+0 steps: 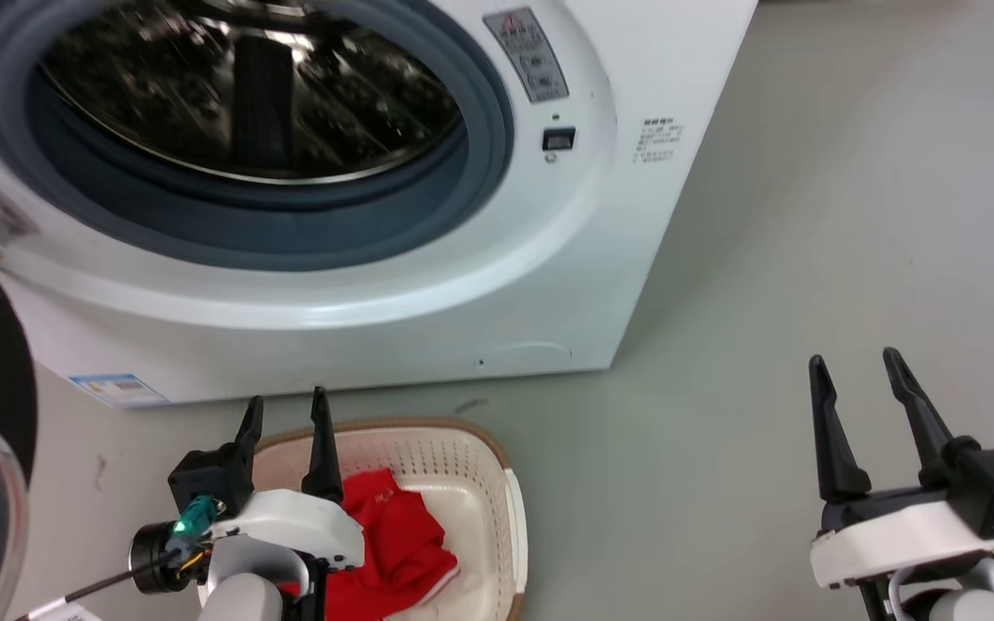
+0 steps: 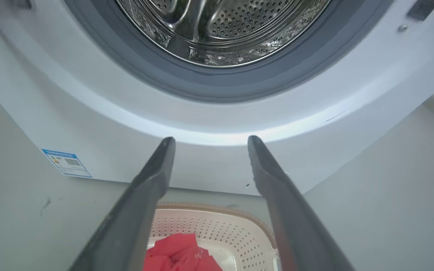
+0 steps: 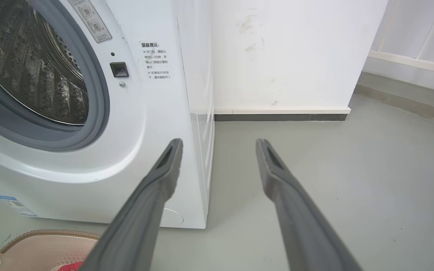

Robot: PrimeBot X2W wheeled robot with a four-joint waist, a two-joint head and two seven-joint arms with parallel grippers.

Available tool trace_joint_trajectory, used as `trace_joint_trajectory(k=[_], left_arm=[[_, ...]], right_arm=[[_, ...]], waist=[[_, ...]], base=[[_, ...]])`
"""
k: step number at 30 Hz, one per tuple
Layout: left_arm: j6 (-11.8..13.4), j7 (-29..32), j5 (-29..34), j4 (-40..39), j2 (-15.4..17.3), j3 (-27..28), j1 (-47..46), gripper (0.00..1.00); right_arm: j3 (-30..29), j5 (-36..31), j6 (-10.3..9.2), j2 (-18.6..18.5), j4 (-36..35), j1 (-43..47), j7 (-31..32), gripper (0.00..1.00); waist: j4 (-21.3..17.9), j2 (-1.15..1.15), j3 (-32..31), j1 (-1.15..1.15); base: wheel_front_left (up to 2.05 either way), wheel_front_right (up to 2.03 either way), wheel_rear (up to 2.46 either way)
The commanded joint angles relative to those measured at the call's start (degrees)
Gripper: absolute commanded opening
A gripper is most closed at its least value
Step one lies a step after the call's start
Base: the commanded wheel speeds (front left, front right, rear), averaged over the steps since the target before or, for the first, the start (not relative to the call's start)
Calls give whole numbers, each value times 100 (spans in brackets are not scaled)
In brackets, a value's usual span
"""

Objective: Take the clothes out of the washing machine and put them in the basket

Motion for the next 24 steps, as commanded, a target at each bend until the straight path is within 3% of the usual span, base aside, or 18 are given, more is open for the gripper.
trace_joint_trajectory(k=[1,12,24], left_arm=[[23,-14,56,-63,-3,-19,83,100],[33,-14,846,-1401,33,-405,716,100],[116,-14,909,-1658,300,-212,1327,100]], right_arm=[[-6,-16,-4,-2,-41,105,18,100],[-187,-88,-4,-2,-422,747,229,100],[-132,5,-4,-3,-655,1204,360,100]], waist=[[137,0,-333,1],[412,0,-1230,1],[459,0,-1558,1]], base=[[0,0,0],[0,0,0],[0,0,0]])
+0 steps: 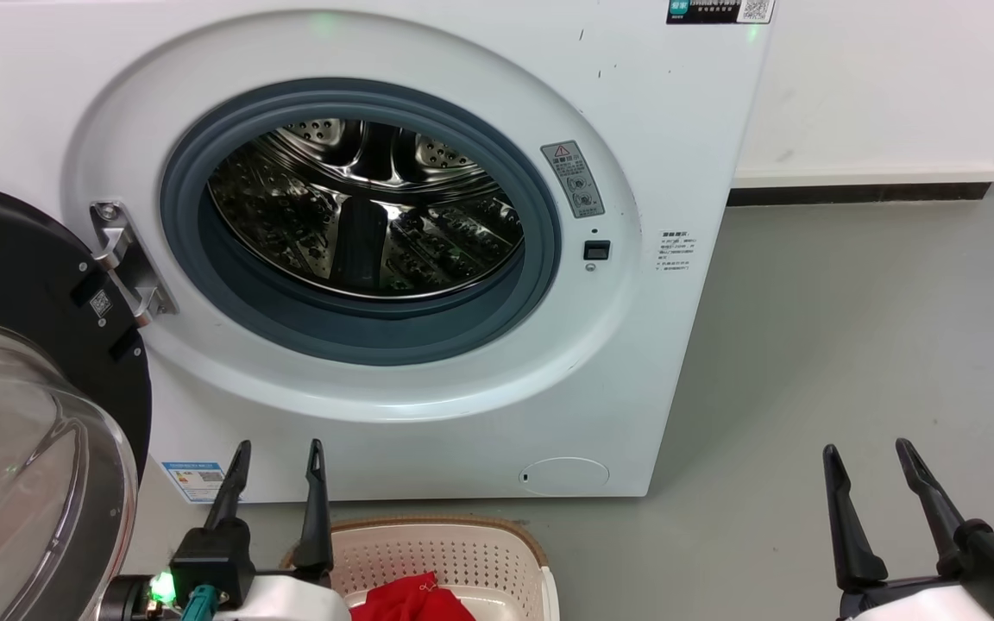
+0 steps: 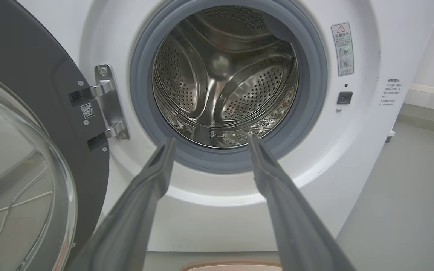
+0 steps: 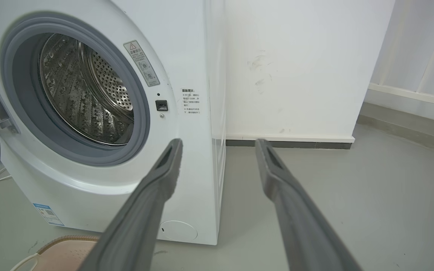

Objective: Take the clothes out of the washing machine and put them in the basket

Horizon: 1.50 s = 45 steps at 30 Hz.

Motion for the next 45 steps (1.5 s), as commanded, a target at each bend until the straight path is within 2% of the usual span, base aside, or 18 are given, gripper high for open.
trace_joint_trajectory(k=[1,20,21,23,35,45], left_arm=[[30,-14,-16,6,6,-8,51,100],[84,-14,-31,25,47,-78,14,100],[88,1,-32,35,44,-77,48,0],[70,36,-116,110,33,-47,30,0],[-130,403,-1538,218,-19,167,-131,0],[-262,619,-2443,270,-53,291,-221,0]], right_arm=[[9,14,-4,-4,-27,87,10,100],[28,49,-4,-3,-30,70,16,100],[29,47,0,-1,-24,41,23,0],[63,127,0,1,15,66,11,0],[85,1705,0,-101,352,-234,140,0],[102,2676,-1,-150,580,-423,226,0]], waist=[[-3,0,-7,2],[-8,0,-10,2],[-8,0,-10,2],[-8,0,-8,2],[12,0,14,2],[25,0,30,2]], base=[[0,0,0],[0,0,0],[0,0,0],[0,0,0],[0,0,0],[0,0,0]])
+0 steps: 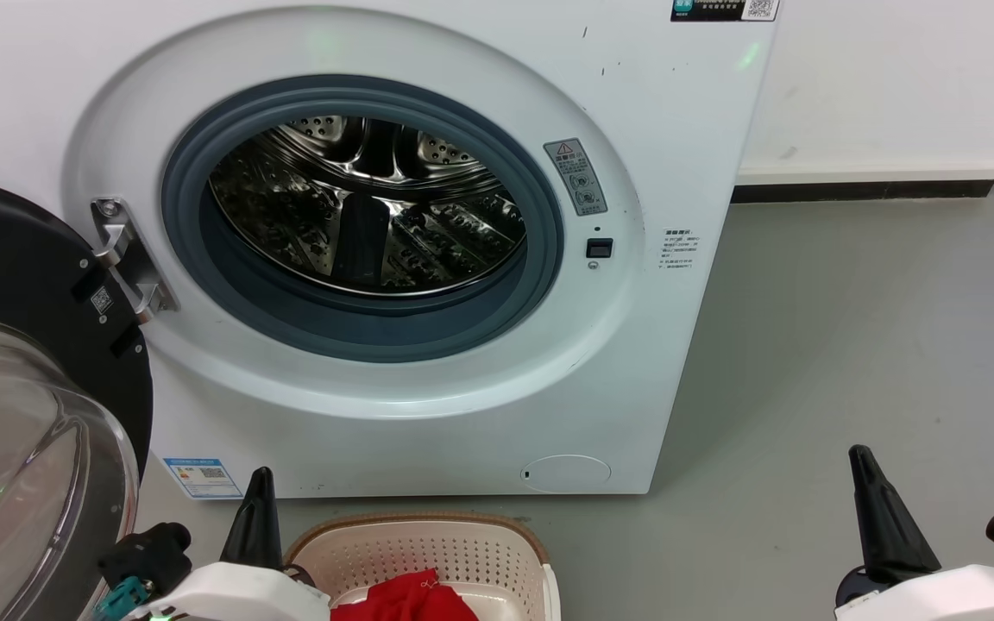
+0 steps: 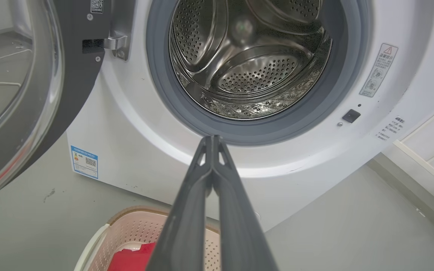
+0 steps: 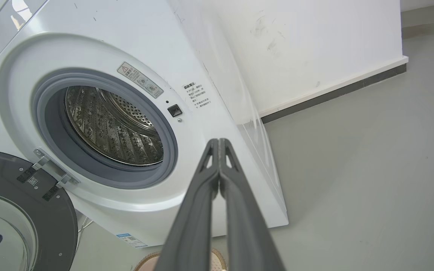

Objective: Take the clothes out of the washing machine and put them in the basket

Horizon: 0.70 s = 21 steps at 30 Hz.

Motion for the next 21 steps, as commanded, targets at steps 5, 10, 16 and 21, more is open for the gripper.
trace_joint_trajectory(k=[5,10,16,21], left_arm=[[-102,142,-604,-29,-6,114,-230,0],[-169,250,-1042,3,-23,177,-282,0],[-241,375,-1540,40,-44,254,-334,0],[-300,474,-1929,68,-60,311,-380,0]], right_arm=[[4,644,0,-75,76,-257,62,0],[2,1107,0,-90,181,-343,111,0],[-4,1628,0,-105,301,-444,171,0],[-13,2039,0,-115,396,-513,219,0]], waist=[[8,0,10,-1],[16,0,19,-1],[25,0,30,-1],[32,0,38,-1]], base=[[0,0,0],[0,0,0],[0,0,0],[0,0,0]])
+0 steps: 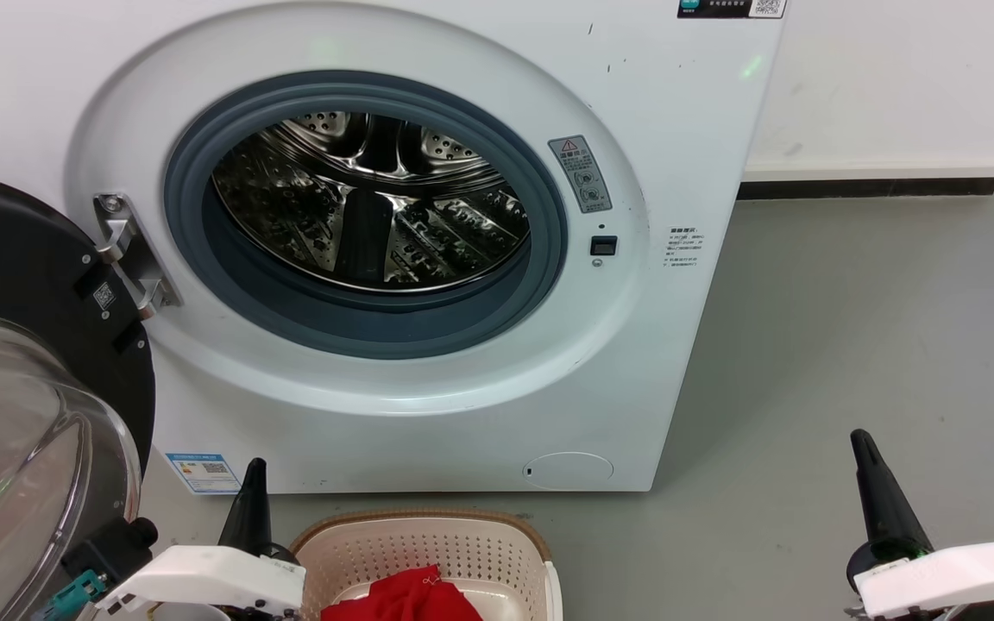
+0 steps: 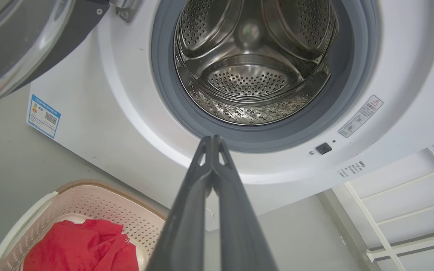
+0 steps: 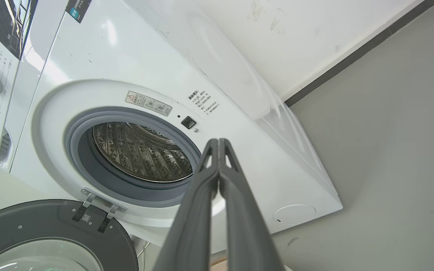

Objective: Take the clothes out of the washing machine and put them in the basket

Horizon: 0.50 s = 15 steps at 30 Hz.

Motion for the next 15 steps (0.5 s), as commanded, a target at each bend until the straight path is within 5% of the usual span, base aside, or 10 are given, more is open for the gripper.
trace_joint_trajectory(k=[1,15], left_arm=[[-46,46,-210,-46,-7,47,-171,0],[-189,297,-1195,30,-45,198,-282,0]], right_arm=[[-12,234,0,-47,-2,-159,28,0],[-46,1254,0,-60,239,-352,164,0]], waist=[[3,0,3,-1],[24,0,28,-1]], base=[[0,0,0],[0,0,0]])
